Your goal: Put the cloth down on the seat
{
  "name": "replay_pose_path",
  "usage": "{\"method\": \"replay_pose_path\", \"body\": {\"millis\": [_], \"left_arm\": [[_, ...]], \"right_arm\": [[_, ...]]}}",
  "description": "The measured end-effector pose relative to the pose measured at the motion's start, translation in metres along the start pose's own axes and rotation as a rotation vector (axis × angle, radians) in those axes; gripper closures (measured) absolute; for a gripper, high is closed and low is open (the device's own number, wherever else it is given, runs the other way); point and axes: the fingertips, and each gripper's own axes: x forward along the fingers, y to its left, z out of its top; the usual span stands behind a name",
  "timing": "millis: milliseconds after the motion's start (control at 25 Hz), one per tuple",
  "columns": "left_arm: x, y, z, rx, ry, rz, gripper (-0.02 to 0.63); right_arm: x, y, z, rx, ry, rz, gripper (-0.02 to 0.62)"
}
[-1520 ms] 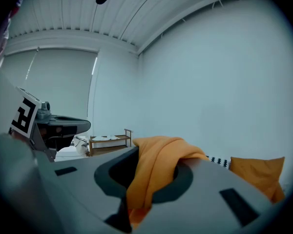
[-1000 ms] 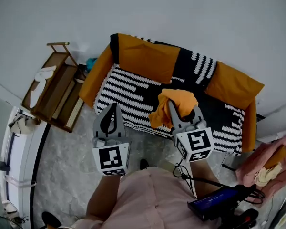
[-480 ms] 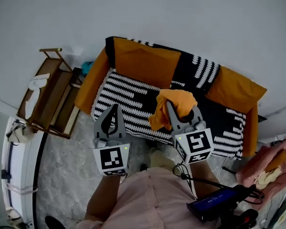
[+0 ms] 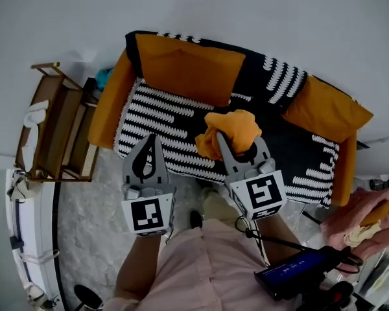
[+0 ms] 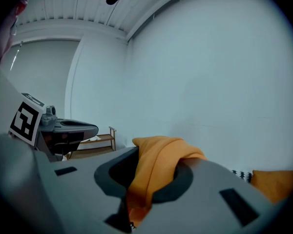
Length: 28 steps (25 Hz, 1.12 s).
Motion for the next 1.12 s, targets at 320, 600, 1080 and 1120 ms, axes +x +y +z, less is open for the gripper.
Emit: {"method": "replay_pose_path", "body": {"millis": [320,600,1080,1120], "left_arm": [[0.063,0.002,-0.035,-0.016,0.078,-0.031,0.595],[0.108,0.002,-0.070,-0.030,0.152,-0.051,0.595],[0.172,-0.007,-0.142,-0.055,0.288,-0.094,0.595],[0.178,-0.006,-0.148,-0.058,0.295,-0.095,0.595]], "right_arm": [[0.055,-0.034,-0.046,0.049,0.112,0.010,0.534],[0.099,-0.057,-0.097,0.094,0.213,0.029,0.532],[0.165,-0.086,-0.204,0.151,0.429,0.083,0.520],[0.170,-0.087,-0.212,0.156,0.443,0.085,0.518]]}}
